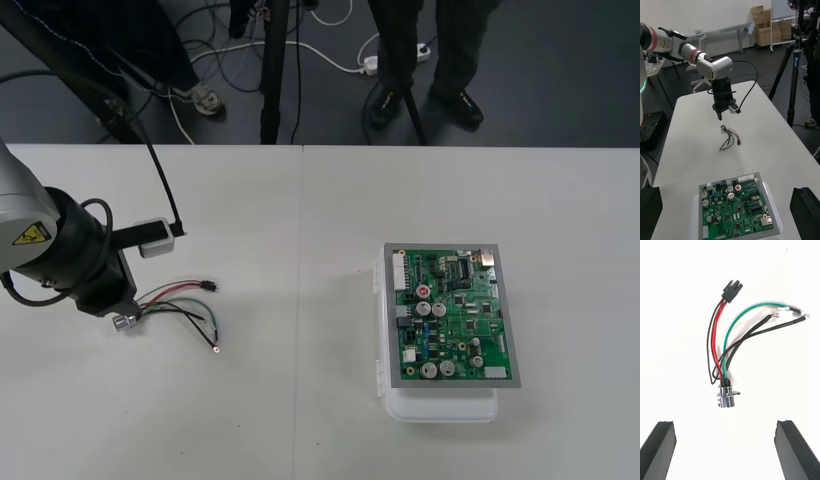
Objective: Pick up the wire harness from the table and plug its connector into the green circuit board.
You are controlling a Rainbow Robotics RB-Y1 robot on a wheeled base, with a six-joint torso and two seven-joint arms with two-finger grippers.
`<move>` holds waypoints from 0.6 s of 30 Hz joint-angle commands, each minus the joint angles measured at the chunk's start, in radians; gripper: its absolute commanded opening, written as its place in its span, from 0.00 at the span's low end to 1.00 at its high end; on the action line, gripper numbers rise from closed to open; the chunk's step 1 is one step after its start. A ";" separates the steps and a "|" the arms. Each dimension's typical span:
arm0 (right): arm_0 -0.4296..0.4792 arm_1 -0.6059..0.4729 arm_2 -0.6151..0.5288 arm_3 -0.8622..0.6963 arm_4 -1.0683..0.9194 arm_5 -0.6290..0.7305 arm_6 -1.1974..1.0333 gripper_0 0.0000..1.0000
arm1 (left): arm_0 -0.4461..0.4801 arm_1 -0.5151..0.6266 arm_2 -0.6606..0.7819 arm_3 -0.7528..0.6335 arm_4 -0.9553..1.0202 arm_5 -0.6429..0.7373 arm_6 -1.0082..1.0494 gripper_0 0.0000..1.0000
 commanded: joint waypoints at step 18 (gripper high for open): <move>0.010 -0.007 0.001 -0.047 0.002 -0.006 0.021 1.00 | -0.079 -0.137 -0.137 0.217 -0.072 -0.075 -0.155 0.77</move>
